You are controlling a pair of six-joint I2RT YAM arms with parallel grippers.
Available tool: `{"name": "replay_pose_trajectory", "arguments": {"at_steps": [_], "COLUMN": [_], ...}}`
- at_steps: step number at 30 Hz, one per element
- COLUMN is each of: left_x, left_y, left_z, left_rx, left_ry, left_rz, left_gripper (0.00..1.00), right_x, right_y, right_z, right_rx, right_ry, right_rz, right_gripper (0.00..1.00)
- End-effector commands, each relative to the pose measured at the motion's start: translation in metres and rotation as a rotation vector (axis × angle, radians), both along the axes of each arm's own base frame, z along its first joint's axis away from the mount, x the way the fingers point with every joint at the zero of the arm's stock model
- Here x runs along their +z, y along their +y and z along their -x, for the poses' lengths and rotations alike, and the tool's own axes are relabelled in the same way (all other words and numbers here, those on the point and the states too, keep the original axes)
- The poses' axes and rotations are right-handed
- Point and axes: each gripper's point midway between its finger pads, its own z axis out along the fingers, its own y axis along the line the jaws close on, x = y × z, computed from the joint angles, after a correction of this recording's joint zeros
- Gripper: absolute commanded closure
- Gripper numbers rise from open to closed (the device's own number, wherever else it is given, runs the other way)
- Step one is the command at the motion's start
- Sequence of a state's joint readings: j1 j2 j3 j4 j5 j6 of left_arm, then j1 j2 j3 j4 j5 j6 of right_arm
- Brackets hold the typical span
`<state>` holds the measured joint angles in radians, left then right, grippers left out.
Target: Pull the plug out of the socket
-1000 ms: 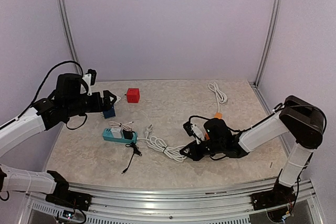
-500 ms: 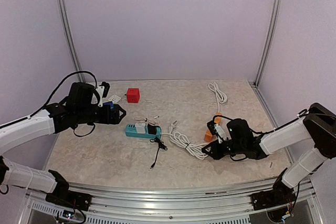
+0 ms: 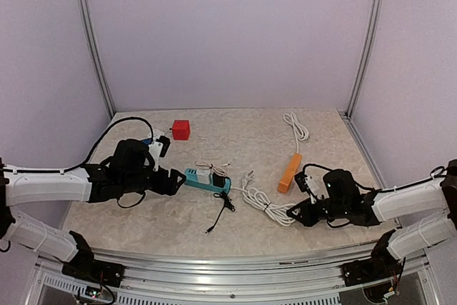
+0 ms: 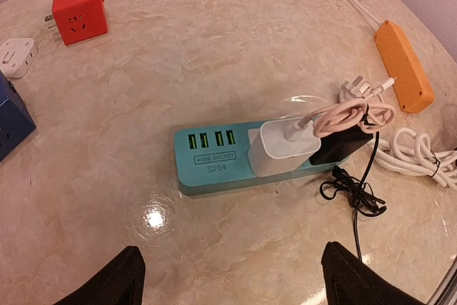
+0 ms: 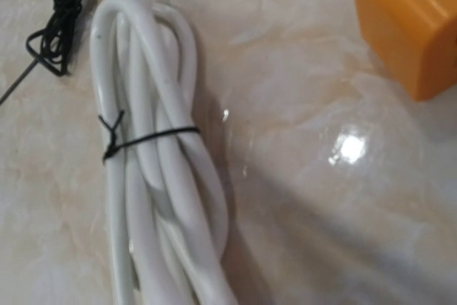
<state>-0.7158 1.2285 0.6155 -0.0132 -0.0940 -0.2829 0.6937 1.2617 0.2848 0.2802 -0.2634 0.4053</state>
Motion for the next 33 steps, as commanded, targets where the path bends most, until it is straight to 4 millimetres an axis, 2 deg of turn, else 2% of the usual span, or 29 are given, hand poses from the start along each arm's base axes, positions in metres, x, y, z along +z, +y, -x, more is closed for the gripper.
{"name": "replay_pose_trajectory", "arguments": {"at_steps": [1,5,9,15,19,21,23,26,29,33], "left_x": [0.006,0.0,-0.015,-0.032,-0.036,-0.035,-0.034,-0.035,-0.034,-0.043], "left_y": [-0.017,-0.036,-0.053,-0.062,-0.066,-0.071,-0.077,-0.081,-0.087,-0.091], "left_z": [-0.009,-0.007,-0.01,-0.023,-0.031,-0.032,-0.034,-0.039,-0.045,-0.05], "left_rx": [-0.031,-0.078,-0.116,-0.089,-0.065,-0.074,-0.087,-0.089,-0.089,-0.081], "left_ry": [-0.118,-0.164,-0.183,-0.175,-0.17,-0.172,-0.176,-0.183,-0.19,-0.179], "left_rz": [0.024,0.027,0.006,-0.039,-0.036,-0.022,-0.008,-0.012,-0.013,-0.027], "left_gripper": [0.16,0.17,0.17,0.21,0.24,0.25,0.26,0.28,0.3,0.32], "right_x": [-0.009,-0.013,-0.01,-0.001,0.017,0.029,0.041,0.056,0.064,0.076], "right_y": [0.0,0.009,0.015,0.013,0.012,0.013,0.015,0.021,0.028,0.039], "right_z": [0.015,0.027,0.033,0.035,0.027,0.021,0.015,0.005,-0.004,-0.017], "right_rx": [0.029,0.067,0.091,0.094,0.073,0.06,0.058,0.062,0.072,0.077], "right_ry": [0.051,0.068,0.063,0.041,-0.018,-0.06,-0.105,-0.157,-0.193,-0.256], "right_rz": [0.022,0.012,0.011,0.019,0.011,0.001,-0.009,-0.019,-0.012,-0.018], "right_gripper": [1.0,1.0,1.0,0.98,0.56,0.43,0.39,0.38,0.38,0.38]}}
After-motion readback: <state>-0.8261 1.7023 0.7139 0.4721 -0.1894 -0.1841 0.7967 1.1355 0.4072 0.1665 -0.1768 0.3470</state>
